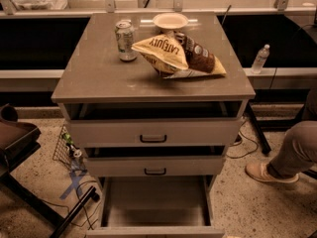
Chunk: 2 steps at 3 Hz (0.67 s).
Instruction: Close bottom drawer
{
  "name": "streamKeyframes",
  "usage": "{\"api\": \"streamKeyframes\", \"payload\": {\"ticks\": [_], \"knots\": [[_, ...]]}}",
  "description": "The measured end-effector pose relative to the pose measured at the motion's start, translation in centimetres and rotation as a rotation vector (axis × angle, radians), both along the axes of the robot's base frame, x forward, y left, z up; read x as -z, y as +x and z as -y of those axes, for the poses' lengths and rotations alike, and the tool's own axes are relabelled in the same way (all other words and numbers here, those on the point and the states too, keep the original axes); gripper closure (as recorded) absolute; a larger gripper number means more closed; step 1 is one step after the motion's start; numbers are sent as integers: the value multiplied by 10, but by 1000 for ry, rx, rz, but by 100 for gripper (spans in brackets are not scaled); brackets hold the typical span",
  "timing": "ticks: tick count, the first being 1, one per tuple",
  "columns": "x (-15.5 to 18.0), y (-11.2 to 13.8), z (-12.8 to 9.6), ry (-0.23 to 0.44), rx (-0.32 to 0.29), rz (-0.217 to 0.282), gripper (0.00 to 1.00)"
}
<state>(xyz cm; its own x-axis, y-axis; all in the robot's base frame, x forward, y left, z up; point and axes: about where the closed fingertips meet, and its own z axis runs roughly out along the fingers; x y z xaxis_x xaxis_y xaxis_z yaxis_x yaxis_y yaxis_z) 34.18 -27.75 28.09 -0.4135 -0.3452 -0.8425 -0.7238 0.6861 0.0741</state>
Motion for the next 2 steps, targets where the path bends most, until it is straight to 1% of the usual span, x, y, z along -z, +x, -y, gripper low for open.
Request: {"api": "streamKeyframes", "payload": {"ticks": [1,2], "knots": [[44,-16,-17,65,-15,-81,100],[46,-15,-19,69,-20,-82,100]]}}
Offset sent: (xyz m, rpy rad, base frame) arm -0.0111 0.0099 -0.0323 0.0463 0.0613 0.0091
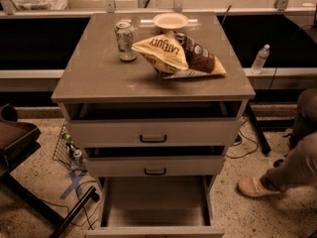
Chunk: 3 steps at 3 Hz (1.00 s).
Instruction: Close bottom drawer
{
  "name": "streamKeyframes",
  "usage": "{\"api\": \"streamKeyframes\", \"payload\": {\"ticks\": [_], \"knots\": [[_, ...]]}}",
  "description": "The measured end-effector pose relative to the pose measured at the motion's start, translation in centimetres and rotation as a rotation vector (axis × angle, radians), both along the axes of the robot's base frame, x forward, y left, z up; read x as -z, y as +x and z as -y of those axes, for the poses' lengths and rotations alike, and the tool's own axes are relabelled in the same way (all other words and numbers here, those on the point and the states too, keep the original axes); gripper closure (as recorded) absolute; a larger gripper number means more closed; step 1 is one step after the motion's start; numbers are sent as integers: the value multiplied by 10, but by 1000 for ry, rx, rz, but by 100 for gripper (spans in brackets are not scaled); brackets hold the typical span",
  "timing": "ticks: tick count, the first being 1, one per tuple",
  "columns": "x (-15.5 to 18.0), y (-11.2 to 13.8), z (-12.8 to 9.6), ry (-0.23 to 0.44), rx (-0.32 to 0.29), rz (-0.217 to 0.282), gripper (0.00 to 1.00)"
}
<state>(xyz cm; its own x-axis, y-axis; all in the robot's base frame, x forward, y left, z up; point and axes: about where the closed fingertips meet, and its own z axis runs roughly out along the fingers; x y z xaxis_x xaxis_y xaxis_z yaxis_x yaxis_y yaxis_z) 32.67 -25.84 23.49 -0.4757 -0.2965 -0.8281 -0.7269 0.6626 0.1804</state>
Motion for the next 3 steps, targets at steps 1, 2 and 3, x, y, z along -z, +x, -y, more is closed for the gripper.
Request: {"api": "streamKeyframes", "payload": {"ticks": [1,2,3], "knots": [[27,15,-27,43,-51,-16,100],[60,36,-63,98,-122,-41,100],[83,56,-88,136,-179,-53,100]]}}
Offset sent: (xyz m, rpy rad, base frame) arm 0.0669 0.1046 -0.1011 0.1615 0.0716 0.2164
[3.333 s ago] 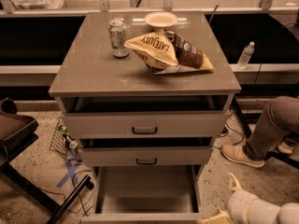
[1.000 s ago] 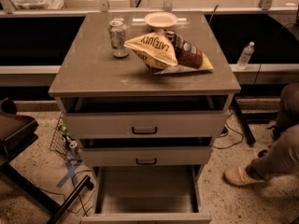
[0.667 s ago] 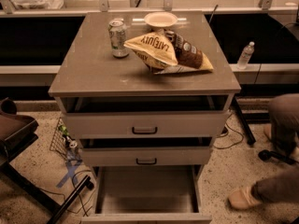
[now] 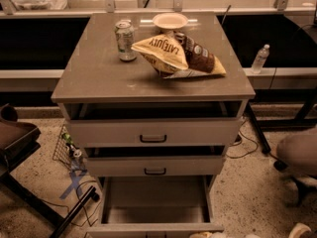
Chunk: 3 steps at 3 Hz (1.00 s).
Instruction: Close bottom drawer
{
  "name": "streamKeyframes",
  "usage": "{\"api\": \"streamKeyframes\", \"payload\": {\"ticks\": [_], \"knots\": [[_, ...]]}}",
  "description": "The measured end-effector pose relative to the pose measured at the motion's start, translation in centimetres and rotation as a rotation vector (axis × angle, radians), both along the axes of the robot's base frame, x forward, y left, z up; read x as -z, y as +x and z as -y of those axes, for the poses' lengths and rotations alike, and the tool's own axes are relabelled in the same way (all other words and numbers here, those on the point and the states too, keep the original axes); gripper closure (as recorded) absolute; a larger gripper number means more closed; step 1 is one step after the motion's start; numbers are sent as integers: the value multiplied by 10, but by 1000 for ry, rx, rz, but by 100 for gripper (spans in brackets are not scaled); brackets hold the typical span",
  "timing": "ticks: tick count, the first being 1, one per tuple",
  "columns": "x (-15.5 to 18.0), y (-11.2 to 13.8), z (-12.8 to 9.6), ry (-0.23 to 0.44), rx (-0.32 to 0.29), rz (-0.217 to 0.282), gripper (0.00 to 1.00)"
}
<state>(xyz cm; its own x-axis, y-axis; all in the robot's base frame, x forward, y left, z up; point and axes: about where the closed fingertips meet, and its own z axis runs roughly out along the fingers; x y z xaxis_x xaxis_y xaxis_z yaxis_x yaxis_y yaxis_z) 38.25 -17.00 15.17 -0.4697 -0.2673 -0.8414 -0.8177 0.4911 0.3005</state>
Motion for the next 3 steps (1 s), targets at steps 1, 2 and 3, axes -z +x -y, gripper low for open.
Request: {"api": "streamKeyframes", "payload": {"ticks": [1,2,3], "knots": [[7,24,-15,18,-29,14,100],[-2,59,-26,30,-41,52,100],[-16,96,-39,46,-51,92,100]]}}
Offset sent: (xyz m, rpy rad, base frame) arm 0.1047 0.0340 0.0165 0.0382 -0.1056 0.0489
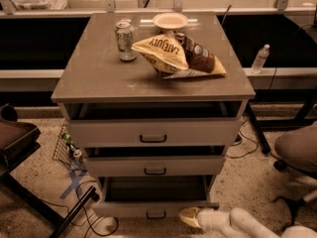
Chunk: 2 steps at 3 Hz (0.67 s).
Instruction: Close bottom drawer
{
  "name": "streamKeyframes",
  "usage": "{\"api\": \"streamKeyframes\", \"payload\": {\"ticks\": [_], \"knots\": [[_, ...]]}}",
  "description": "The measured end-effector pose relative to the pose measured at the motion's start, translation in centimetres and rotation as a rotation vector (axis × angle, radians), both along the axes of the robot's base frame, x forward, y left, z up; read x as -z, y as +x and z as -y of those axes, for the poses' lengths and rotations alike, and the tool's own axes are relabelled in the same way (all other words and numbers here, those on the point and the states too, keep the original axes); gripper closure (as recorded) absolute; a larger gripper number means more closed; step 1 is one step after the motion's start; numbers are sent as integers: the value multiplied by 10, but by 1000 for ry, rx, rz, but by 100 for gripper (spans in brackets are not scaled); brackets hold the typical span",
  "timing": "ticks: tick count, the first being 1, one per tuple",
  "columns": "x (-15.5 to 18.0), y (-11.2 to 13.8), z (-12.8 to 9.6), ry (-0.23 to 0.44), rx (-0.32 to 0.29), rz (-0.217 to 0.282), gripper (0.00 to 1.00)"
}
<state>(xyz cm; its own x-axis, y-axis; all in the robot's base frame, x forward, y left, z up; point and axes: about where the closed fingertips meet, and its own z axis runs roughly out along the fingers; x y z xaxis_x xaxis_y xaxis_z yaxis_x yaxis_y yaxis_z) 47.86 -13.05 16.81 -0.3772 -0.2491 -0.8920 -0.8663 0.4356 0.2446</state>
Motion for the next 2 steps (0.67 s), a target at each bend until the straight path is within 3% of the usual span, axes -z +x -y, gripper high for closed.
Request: {"api": "streamKeyframes", "payload": {"ticks": [2], "knots": [[-16,65,-24,31,-7,42,100]]}}
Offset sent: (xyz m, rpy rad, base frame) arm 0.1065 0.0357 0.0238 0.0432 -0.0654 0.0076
